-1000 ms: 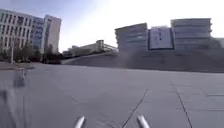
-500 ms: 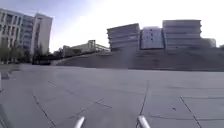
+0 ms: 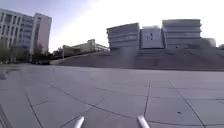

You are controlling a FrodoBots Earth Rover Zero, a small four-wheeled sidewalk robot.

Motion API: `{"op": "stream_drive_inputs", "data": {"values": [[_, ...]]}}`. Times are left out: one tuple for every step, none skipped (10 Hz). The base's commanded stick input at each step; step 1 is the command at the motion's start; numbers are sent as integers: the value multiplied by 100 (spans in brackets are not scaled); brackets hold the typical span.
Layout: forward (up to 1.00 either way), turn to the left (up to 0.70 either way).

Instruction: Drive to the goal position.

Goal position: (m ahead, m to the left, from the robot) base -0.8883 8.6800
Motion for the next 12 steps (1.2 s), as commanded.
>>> {"op": "stream_drive_inputs", "data": {"values": [[0, 0], [0, 0], [0, -37], [0, -45], [0, -45], [0, -45], [0, -45], [0, -32], [0, -11], [56, 0], [100, 0], [100, 0]]}}
